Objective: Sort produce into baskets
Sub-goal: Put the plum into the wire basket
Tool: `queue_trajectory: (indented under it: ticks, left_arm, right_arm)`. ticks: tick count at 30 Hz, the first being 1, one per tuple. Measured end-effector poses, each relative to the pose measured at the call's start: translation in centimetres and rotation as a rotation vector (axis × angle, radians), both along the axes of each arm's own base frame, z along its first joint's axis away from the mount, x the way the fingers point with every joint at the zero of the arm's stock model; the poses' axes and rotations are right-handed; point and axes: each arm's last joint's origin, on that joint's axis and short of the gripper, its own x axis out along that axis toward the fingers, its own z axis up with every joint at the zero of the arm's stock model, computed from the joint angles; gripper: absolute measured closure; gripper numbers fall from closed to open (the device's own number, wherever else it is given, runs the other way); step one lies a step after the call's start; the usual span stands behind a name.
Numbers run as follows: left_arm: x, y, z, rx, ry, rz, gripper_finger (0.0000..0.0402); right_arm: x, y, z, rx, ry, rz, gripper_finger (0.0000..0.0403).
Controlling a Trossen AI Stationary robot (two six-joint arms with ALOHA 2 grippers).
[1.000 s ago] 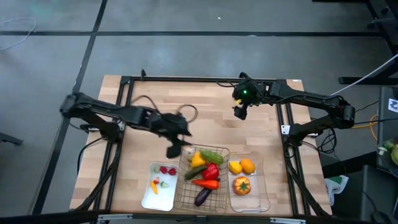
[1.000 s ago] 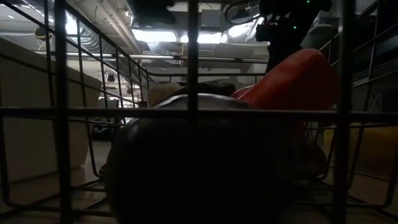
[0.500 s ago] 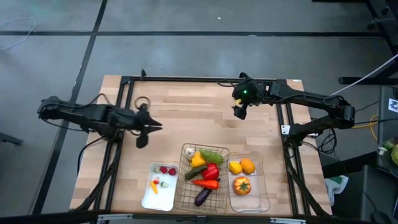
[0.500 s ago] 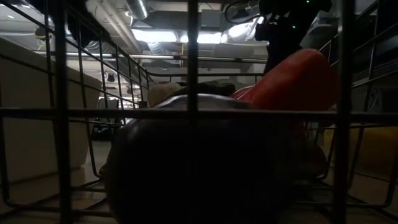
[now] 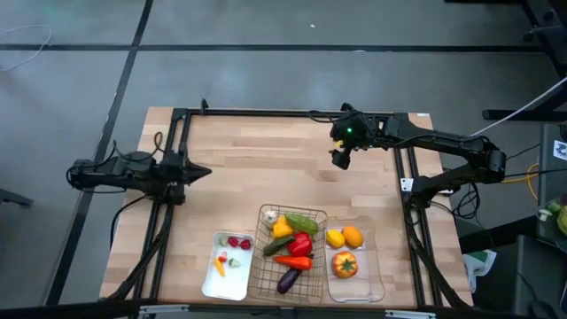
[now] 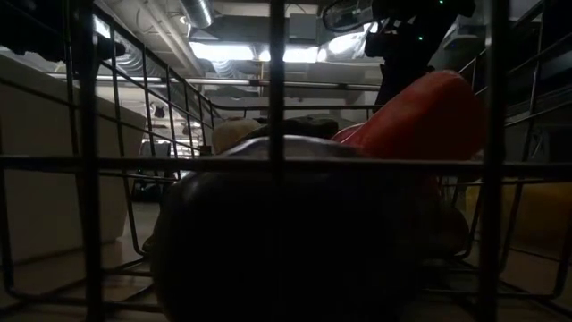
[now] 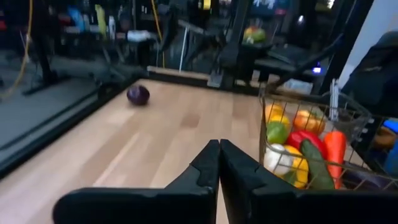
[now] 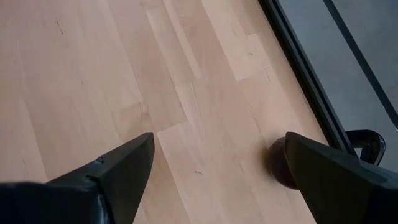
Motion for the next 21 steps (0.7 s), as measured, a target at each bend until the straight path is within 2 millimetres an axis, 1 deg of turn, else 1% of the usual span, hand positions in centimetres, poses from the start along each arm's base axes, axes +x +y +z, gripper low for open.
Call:
queue_trajectory:
  ticks: [6, 8, 10, 13, 17, 21]
  left_arm:
    - [0.4, 0.0, -0.2, 0.048, -0.007, -0.002, 0.0397]
    - [0.4, 0.0, -0.8, 0.054, 0.012, -0.003, 0.0395]
    - [0.5, 0.0, -0.8, 0.070, -0.004, -0.005, 0.0397]
    - [0.7, -0.1, -1.5, 0.087, 0.023, -0.007, 0.0400]
    - [0.9, -0.1, -2.0, 0.087, 0.027, -0.006, 0.0395]
    - [1.4, -0.1, -2.5, 0.099, -0.016, -0.006, 0.0393]
  right_arm:
    - [0.0, 0.0, 0.0, -0.001, 0.000, -0.001, 0.0047]
    - [0.0, 0.0, 0.0, -0.011, 0.004, -0.009, 0.0047]
    - [0.0, -0.1, 0.0, -0.025, 0.008, -0.019, 0.0047]
    - [-0.1, -0.2, 0.0, -0.056, 0.018, -0.044, 0.0047]
    - [-0.1, -0.3, 0.1, -0.086, 0.029, -0.067, 0.0047]
    - [-0.1, -0.3, 0.1, -0.085, 0.028, -0.066, 0.0047]
